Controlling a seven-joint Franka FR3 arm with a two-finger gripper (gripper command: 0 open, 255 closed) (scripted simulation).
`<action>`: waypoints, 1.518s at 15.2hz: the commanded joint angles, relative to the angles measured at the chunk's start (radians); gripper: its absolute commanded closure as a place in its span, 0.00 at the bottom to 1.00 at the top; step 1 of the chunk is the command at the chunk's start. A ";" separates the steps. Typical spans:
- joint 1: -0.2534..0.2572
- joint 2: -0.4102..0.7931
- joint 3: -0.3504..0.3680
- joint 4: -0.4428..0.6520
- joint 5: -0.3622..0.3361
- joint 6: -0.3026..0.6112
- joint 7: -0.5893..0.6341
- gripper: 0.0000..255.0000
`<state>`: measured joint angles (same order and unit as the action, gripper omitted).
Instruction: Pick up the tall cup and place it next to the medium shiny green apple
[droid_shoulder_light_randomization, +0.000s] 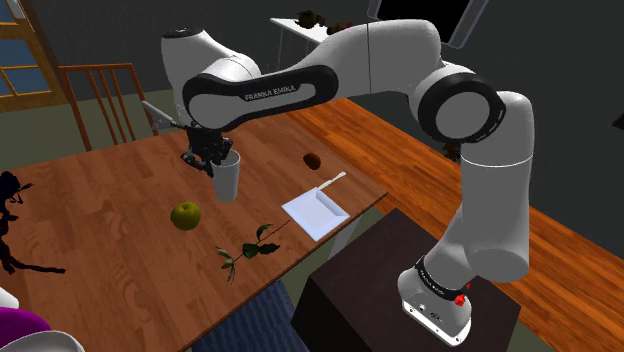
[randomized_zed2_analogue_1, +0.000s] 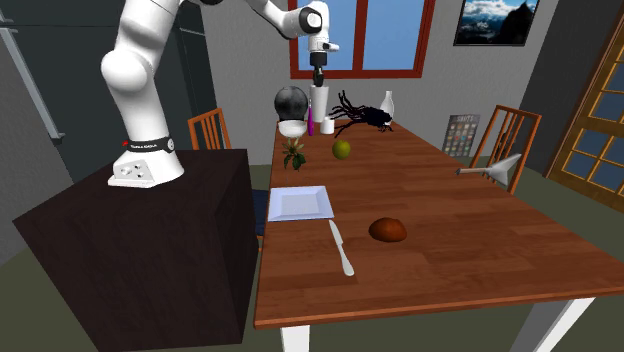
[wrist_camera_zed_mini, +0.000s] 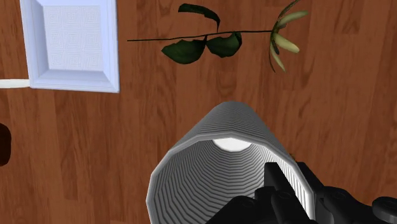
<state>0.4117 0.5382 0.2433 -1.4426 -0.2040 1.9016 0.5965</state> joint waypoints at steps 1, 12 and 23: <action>0.039 0.072 0.002 0.118 -0.012 -0.049 0.028 1.00; 0.064 0.160 -0.005 0.128 -0.030 0.026 0.057 1.00; 0.066 0.224 -0.016 0.083 -0.047 0.132 0.072 1.00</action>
<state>0.4788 0.7551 0.2283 -1.3570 -0.2494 2.0242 0.6691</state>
